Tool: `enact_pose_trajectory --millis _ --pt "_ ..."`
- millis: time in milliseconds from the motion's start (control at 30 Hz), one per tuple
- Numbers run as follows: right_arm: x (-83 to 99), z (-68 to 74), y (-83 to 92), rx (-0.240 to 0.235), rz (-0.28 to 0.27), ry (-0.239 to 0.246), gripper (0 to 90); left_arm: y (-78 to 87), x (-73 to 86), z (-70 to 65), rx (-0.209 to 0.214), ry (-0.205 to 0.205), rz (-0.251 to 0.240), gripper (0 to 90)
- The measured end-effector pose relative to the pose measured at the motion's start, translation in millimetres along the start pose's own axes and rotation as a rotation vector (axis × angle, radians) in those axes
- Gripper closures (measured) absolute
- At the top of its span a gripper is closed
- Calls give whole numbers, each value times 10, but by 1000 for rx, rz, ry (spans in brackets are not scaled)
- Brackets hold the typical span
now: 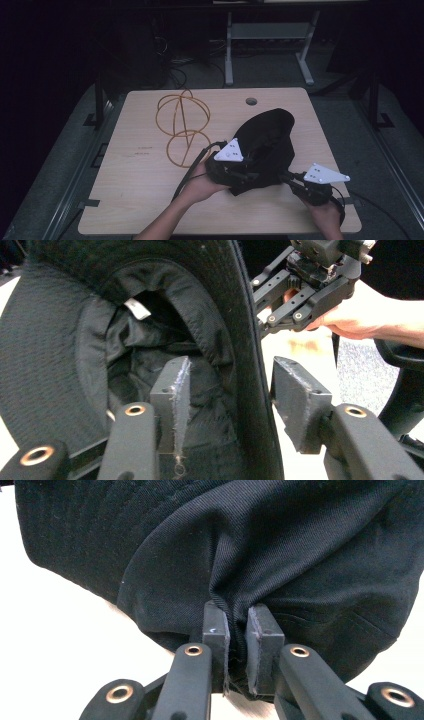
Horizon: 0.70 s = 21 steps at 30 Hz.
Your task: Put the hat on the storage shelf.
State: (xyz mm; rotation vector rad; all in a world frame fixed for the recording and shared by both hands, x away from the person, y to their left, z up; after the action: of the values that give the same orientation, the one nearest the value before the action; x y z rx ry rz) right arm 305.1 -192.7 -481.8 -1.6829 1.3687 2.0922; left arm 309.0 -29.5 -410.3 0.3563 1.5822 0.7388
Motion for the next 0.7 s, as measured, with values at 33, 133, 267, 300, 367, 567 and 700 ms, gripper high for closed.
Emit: enact_pose_trajectory --millis 33,133,267,300,367,567,700 --pt "-2 -1 2 -2 -2 -2 804 20 10 5 -5 3 -3 463" --pt "-6 -4 11 -12 -9 -16 805 99 70 -1 -14 7 2 420" --pt "-16 -29 23 -14 -13 -30 806 180 174 -30 -34 1 7 398" --pt "-21 -33 24 -14 -13 -32 806 195 211 -34 -38 -1 12 396" --pt "-25 -31 31 -15 -6 -46 807 217 279 -34 -44 5 18 389" --pt "-83 -73 88 -14 -24 -57 812 332 504 16 -63 52 2 342" --pt "-152 -117 155 -12 -40 -71 820 395 621 46 -78 70 -13 330"
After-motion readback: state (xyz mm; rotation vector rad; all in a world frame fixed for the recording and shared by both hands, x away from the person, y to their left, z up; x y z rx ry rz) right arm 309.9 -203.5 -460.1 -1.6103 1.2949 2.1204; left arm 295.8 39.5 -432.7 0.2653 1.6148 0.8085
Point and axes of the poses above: each handheld gripper's, and its own axes: y roughly backward along the jaws, x roughly out of its underside, z roughly to its left, the point moved 9 cm from there along -y, roughly forward along the jaws, and after that the axes turned 8 degrees about z, right-handed, at the moved point
